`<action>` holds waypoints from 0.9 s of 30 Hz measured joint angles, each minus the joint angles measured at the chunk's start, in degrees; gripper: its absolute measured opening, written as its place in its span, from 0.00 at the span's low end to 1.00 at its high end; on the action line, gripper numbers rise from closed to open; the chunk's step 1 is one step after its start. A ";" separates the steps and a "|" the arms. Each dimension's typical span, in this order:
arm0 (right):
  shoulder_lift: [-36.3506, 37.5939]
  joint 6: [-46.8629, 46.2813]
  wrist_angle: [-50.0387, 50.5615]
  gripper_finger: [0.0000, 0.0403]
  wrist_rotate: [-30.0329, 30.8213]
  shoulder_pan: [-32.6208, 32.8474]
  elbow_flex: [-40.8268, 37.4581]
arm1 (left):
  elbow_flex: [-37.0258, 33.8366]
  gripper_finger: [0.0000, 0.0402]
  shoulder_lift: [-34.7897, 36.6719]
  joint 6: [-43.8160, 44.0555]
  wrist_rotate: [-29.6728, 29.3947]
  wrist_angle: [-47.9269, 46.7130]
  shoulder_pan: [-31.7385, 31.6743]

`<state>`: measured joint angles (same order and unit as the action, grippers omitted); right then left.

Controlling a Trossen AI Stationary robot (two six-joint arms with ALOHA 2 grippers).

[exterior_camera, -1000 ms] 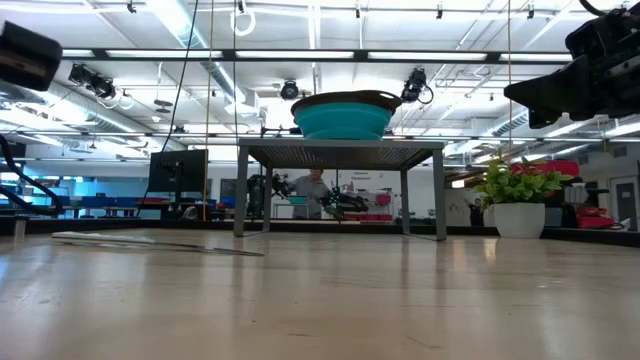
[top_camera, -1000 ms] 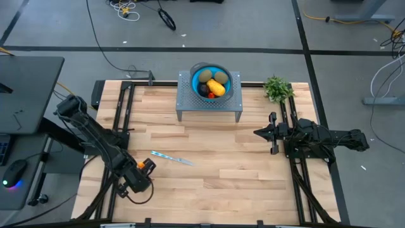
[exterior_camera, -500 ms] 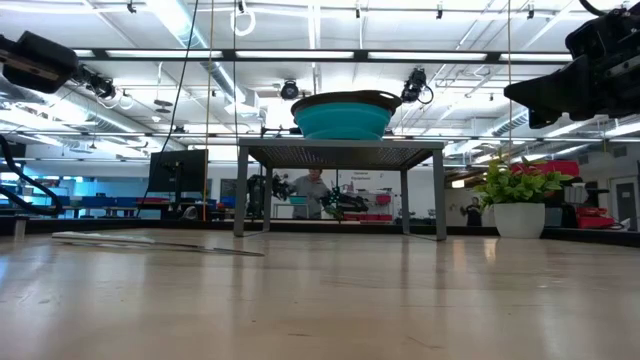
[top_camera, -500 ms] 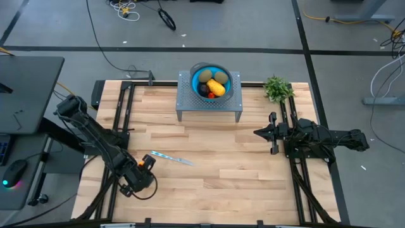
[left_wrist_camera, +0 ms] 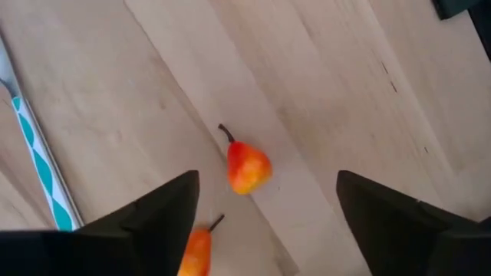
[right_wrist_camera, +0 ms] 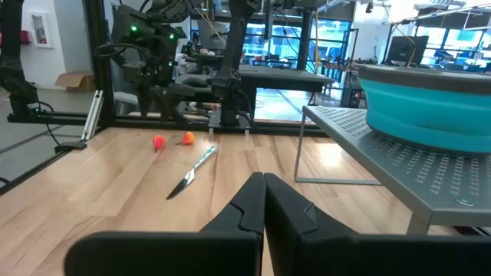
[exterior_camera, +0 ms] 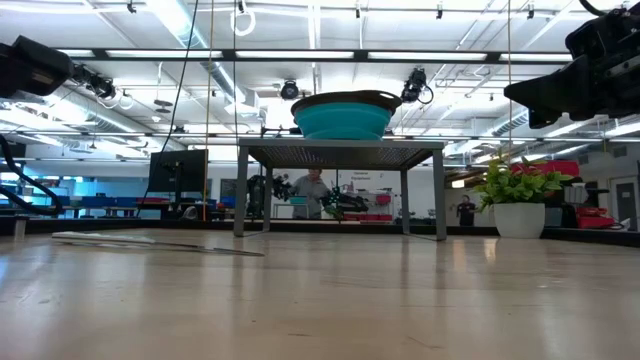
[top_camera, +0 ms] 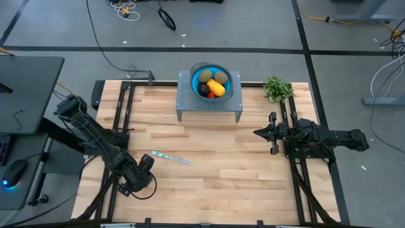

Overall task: Pick & Place Fruit
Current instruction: Put the peach into the blue bin

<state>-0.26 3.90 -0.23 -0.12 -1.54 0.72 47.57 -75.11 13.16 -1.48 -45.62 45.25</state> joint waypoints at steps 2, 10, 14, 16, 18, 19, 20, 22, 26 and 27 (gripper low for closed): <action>-0.01 0.00 0.01 0.02 0.00 0.01 0.00 | 0.00 0.82 0.00 0.07 -0.02 -0.01 0.00; 0.01 0.00 0.00 0.02 0.00 0.00 0.01 | -0.02 0.81 0.00 1.27 -1.96 0.08 0.00; 0.01 0.00 0.00 0.02 0.00 0.02 0.01 | -2.46 0.79 0.07 1.46 -2.19 1.78 0.00; -0.01 0.00 0.00 0.02 0.00 0.00 0.01 | -4.07 0.78 0.07 1.76 -2.19 3.62 0.00; 0.00 0.00 0.00 0.02 0.00 0.01 0.00 | -5.63 0.77 0.07 1.98 -2.18 4.66 0.00; -0.01 0.00 0.00 0.02 0.00 0.01 0.01 | -6.28 0.77 0.07 2.49 -2.19 4.96 0.00; 0.01 0.00 0.02 0.02 0.00 0.00 0.01 | -6.88 0.77 0.07 2.73 -2.16 5.45 0.00; -0.01 0.00 0.02 0.02 0.00 0.00 -0.01 | -8.06 0.77 0.07 2.95 -1.92 6.30 -0.02; 0.01 0.00 0.01 0.02 0.00 0.01 0.01 | -9.05 0.77 0.05 3.29 -1.73 6.63 0.00; -0.01 0.00 0.01 0.02 0.01 0.01 0.00 | -9.16 0.77 0.04 3.29 -1.73 6.70 -0.02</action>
<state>-0.27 3.90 -0.22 -0.11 -1.53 0.72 38.41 -75.07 16.45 -3.20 -38.92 45.24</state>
